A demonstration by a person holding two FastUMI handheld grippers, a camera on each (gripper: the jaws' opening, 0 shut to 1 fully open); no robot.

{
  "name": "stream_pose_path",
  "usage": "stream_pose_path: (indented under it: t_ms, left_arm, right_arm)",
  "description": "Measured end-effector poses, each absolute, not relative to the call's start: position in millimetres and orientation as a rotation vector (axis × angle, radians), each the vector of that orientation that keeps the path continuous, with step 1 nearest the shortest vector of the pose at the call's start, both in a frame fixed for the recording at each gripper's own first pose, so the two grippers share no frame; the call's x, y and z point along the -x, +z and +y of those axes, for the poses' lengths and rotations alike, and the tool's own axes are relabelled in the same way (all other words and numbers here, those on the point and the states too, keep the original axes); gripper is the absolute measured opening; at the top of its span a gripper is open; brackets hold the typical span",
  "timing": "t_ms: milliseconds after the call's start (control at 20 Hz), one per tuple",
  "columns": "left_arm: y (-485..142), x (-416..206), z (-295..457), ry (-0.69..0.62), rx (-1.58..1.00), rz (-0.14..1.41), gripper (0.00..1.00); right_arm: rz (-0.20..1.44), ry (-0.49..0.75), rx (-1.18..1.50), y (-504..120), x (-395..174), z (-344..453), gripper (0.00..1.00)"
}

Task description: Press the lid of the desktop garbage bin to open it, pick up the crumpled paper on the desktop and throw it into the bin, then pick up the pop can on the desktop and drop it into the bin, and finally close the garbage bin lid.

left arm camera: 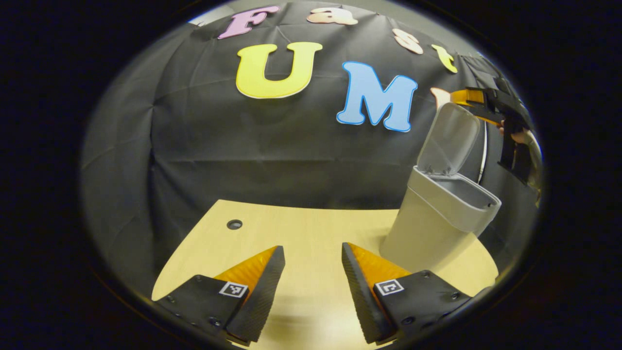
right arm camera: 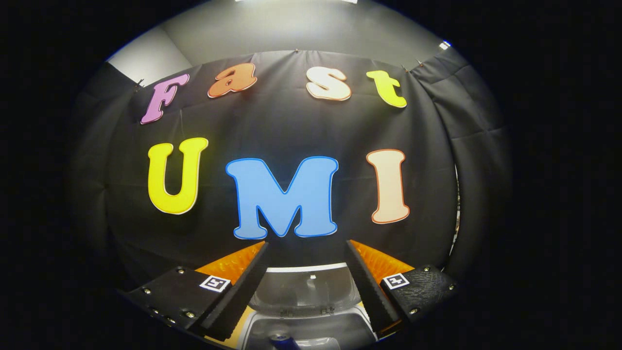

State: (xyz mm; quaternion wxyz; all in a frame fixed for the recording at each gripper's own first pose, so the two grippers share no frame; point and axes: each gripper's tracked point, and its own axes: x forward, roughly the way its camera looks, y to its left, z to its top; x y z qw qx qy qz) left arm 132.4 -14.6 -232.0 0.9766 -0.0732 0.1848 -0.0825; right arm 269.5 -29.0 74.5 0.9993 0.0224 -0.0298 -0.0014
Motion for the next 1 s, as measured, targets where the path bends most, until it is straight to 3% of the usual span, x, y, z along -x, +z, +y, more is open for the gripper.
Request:
stream_pose_path:
  t_ms: [1000]
  left_arm:
    - [-222.1, -103.4, -16.3, -0.183, 0.145, 0.359, 0.81]
  right_arm:
    - [0.043, 0.033, -0.042, 18.3, -203.3, -33.3, 0.98]
